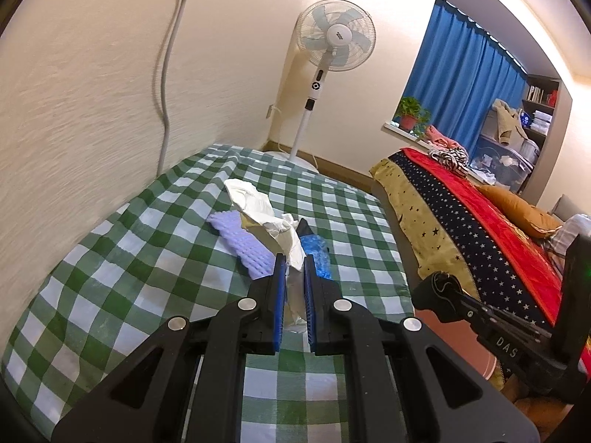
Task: Collect trash
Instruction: 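Carry the black strap and white printed bag with both tools over the pink bin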
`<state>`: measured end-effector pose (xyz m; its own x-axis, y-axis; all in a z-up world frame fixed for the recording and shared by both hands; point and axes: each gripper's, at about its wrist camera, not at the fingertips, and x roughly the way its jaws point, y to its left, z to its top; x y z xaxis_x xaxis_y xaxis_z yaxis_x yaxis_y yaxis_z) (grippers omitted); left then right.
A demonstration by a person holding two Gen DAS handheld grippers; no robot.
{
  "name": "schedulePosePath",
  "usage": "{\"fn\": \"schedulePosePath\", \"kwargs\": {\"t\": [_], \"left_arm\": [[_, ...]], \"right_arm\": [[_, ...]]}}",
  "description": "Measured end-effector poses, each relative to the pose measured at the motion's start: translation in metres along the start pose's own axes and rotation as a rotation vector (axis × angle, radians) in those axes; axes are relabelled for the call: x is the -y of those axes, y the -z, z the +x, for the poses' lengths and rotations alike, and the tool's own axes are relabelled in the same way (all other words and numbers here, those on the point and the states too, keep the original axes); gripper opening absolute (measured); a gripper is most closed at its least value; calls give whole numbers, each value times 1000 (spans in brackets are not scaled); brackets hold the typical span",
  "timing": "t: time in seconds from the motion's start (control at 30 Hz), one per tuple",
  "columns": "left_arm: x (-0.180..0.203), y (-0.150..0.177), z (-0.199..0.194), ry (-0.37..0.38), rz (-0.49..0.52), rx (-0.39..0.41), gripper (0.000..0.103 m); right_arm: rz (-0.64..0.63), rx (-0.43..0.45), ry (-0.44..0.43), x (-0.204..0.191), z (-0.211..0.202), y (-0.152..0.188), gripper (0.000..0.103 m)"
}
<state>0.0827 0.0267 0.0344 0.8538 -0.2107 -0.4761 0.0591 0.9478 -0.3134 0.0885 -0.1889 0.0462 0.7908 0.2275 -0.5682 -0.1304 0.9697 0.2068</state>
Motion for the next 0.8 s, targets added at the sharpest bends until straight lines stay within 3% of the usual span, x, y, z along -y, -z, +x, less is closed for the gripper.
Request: {"fn": "schedulePosePath", "kwargs": {"t": [0.4,0.8], "left_arm": [[14,2,0,38,28,1,9],[46,10,5,102,103,-4,9]], "right_arm": [[3,18,8,3,-28,-20,7],[61,75,82,67,-62,-48,7]]}}
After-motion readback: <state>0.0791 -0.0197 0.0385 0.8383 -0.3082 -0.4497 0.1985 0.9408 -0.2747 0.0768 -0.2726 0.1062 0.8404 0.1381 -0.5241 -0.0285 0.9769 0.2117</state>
